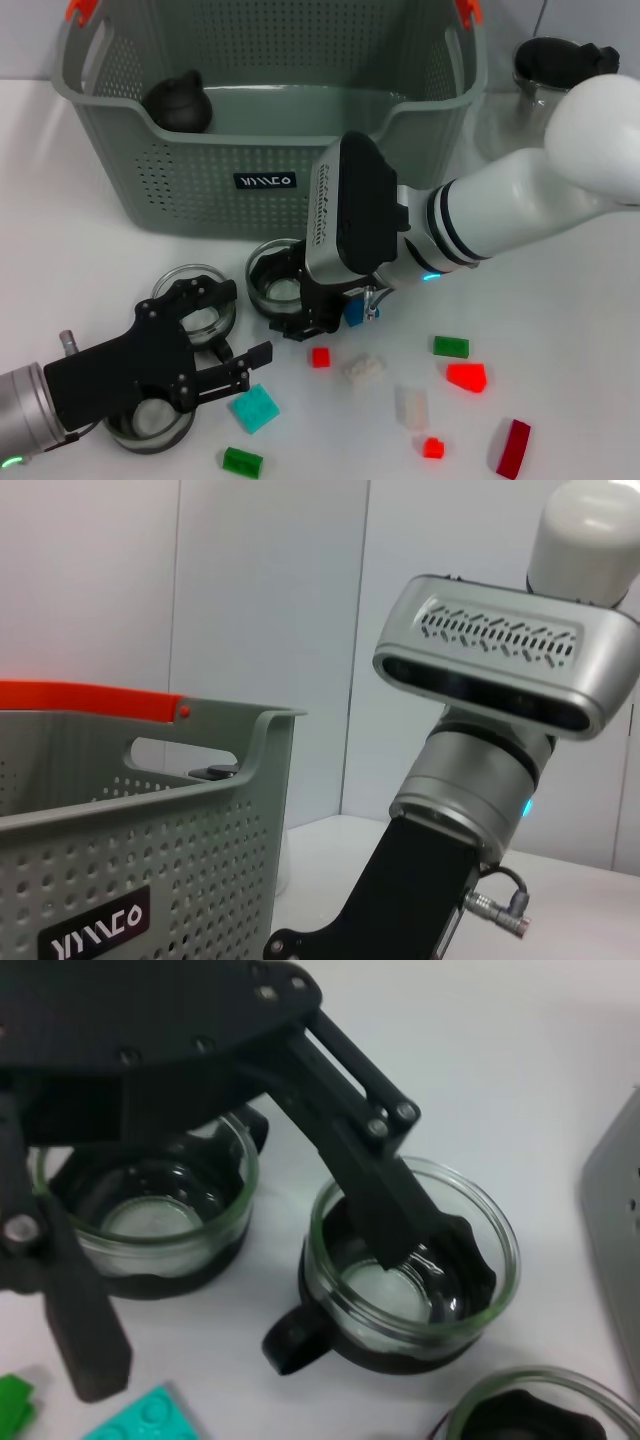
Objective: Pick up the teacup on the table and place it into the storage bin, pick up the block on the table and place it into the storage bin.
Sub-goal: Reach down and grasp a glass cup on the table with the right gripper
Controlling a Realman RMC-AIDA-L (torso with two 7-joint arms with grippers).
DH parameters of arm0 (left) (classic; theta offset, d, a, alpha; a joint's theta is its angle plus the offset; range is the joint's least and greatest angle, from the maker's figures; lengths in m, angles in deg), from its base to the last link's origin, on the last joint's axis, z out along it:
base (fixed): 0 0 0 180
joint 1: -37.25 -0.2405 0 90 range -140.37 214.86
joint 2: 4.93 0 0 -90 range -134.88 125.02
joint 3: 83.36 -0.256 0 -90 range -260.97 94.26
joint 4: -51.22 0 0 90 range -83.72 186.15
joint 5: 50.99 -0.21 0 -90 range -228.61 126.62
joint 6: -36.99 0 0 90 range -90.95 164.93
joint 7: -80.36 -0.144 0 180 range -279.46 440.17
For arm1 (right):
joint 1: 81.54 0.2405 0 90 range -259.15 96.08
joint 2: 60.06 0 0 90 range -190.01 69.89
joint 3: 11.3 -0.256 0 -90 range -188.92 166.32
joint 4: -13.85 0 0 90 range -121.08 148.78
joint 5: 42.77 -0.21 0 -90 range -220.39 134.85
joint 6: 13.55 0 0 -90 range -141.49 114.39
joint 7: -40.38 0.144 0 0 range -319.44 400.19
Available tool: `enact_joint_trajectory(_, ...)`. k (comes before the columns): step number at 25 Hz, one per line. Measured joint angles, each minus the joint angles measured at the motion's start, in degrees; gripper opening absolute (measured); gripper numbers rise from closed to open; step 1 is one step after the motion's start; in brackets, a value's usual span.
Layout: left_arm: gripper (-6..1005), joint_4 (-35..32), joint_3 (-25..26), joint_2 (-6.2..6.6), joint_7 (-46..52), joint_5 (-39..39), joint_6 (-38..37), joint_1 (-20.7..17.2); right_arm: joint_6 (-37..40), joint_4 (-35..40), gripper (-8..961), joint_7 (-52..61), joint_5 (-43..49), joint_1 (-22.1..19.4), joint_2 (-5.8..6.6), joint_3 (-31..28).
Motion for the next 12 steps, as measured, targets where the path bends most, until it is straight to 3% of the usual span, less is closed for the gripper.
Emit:
enact_joint_trajectory(4, 712, 0.0, 0.0, -0.08, 0.0, 0.0, 0.1, 0.0, -1.4, -0.2, 703, 1.0, -0.5, -0.1, 0.06, 0.1)
enact_joint_trajectory(12, 710, 0.1, 0.1, -0.17, -0.2, 0.0, 0.1, 0.0, -1.1, 1.2, 379, 0.5, -0.7, -0.6, 0.27, 0.8)
